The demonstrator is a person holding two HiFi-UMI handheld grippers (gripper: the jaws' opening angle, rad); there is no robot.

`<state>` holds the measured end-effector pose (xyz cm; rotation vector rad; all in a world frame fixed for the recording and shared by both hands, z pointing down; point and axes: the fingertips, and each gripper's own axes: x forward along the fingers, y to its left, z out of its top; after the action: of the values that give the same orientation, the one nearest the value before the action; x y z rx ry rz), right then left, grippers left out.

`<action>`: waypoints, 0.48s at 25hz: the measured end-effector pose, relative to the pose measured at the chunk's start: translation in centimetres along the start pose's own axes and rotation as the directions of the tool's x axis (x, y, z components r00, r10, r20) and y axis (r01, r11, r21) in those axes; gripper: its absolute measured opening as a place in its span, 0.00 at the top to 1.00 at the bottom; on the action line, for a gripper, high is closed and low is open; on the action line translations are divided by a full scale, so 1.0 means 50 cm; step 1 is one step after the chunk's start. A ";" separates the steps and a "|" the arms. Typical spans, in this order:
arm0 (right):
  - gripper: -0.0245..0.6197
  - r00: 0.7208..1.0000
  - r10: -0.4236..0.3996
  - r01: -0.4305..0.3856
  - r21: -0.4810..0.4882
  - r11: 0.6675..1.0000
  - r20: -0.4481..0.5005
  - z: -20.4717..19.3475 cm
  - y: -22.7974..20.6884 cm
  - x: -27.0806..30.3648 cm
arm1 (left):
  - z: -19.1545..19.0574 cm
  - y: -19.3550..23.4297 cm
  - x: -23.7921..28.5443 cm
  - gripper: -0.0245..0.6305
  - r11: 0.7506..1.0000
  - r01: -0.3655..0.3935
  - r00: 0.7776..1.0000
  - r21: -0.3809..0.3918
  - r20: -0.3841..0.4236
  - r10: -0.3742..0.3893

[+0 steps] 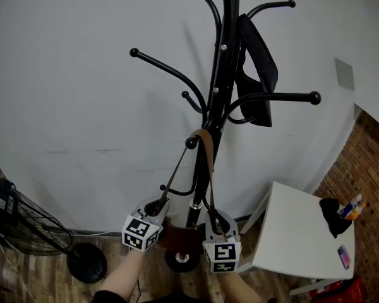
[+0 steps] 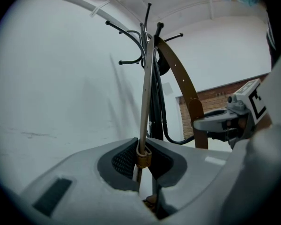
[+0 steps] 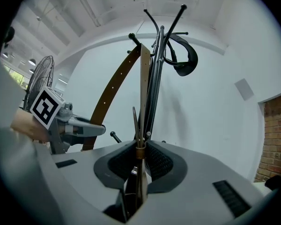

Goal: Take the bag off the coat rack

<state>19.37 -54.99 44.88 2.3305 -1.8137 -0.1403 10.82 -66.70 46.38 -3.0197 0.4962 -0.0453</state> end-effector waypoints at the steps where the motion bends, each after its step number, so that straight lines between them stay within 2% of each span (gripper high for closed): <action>1: 0.87 1.000 0.005 -0.005 0.007 1.000 0.002 -0.001 0.000 -0.002 | 0.001 -0.001 -0.003 0.92 1.000 -0.003 1.000 -0.007 -0.001 0.003; 5: 0.87 1.000 0.024 -0.024 0.018 1.000 0.019 0.014 -0.002 -0.009 | 0.006 -0.003 -0.015 0.92 0.999 -0.010 1.000 -0.036 -0.005 0.010; 12: 0.87 0.998 0.048 -0.049 0.018 0.999 0.046 0.041 -0.008 -0.020 | 0.035 -0.011 -0.038 0.92 0.999 -0.026 1.000 -0.033 0.005 0.026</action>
<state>19.10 -54.10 42.74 2.3122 -1.8995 -0.1717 9.28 -65.45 44.65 -3.0437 0.5403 -0.0273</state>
